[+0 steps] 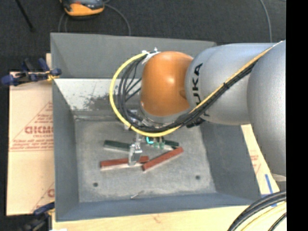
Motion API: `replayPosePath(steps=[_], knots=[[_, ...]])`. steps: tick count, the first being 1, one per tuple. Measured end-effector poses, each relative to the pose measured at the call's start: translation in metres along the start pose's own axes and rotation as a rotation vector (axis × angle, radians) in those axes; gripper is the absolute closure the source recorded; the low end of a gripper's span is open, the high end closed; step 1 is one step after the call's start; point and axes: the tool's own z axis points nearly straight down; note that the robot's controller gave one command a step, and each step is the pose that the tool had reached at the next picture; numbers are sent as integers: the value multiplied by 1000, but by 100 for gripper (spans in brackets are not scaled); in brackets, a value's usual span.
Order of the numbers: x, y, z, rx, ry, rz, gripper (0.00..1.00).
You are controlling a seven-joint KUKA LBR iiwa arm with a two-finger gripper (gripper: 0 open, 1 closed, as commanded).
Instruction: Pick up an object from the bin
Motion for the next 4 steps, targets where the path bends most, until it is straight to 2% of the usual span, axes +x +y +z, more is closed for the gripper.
replayPosePath(steps=[1, 2, 4], knots=[[-2, 0, -4, -1, -7, 3, 0], [54, 4, 88, -5, -7, 111, 100], [55, 3, 87, -5, -7, 113, 100]])
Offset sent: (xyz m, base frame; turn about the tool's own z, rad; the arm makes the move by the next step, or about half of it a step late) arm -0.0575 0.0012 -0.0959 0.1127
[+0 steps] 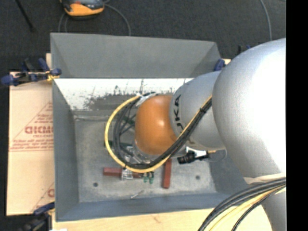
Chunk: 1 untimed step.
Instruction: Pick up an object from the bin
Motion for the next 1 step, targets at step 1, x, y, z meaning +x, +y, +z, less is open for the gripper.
replayPosePath(steps=[1], knots=[[-37, -10, -28, 2, -9, -74, 100]])
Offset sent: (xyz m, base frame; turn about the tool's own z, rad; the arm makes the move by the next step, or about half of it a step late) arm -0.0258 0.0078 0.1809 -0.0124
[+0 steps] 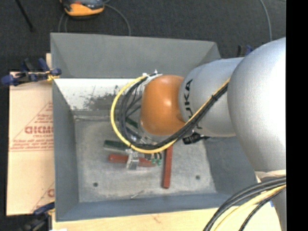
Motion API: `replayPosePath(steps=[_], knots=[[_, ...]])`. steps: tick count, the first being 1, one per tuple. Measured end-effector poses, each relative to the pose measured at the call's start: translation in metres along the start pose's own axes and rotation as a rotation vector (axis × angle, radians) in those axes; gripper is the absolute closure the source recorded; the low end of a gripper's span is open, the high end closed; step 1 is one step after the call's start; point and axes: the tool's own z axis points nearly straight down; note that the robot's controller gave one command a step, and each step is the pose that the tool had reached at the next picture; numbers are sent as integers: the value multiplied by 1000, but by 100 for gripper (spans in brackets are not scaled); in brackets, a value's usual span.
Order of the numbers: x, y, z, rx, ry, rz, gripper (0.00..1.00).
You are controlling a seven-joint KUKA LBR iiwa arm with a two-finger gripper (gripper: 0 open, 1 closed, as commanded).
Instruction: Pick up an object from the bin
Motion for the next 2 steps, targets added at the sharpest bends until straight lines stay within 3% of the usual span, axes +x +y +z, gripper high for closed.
replayPosePath(steps=[1, 2], knots=[[59, 20, -155, 0, 5, 59, 100], [59, 20, -154, 2, 8, 60, 100]])
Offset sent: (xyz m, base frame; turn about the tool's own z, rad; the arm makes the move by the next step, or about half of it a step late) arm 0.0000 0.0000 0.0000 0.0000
